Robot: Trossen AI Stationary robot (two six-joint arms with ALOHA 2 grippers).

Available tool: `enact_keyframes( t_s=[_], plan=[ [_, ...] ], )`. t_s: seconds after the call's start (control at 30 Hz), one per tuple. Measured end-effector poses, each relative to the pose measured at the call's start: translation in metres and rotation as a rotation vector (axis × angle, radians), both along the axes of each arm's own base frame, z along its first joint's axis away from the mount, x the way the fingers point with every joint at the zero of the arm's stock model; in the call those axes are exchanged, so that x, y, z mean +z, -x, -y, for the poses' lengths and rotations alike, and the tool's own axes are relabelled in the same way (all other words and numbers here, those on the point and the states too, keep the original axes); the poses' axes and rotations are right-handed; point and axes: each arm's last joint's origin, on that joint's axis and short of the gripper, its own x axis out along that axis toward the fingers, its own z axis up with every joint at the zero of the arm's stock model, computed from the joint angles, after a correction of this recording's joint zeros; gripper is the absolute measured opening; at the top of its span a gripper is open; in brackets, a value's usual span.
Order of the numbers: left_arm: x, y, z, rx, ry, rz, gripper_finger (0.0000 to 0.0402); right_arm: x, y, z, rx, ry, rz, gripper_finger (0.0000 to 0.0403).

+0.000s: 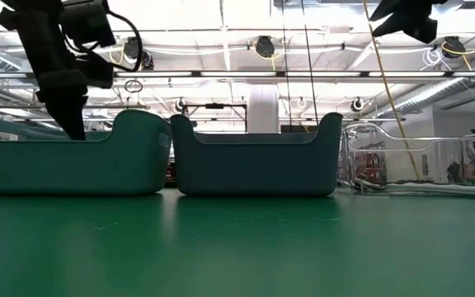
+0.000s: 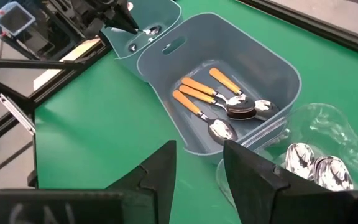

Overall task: Sort silverware by color (type)
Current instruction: Put the blue spoon into the green bin

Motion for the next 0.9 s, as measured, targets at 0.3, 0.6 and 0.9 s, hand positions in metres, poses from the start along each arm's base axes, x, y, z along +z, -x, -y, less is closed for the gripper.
enact_keyframes(
  t_s=[0.3, 0.6, 0.9],
  plan=[
    [-0.013, -0.014, -0.002, 0.025, 0.051, -0.043, 0.0041, 0.000, 0.000, 0.000, 0.002, 0.002, -0.001, 0.0130],
    [-0.041, -0.027, -0.009, 0.179, 0.122, -0.182, 0.0044, 0.000, 0.000, 0.000, 0.001, 0.002, -0.001, 0.0130],
    [-0.048, -0.029, -0.012, 0.286, 0.126, -0.217, 0.0046, 0.000, 0.000, 0.000, 0.002, 0.002, -0.001, 0.0130]
  ],
)
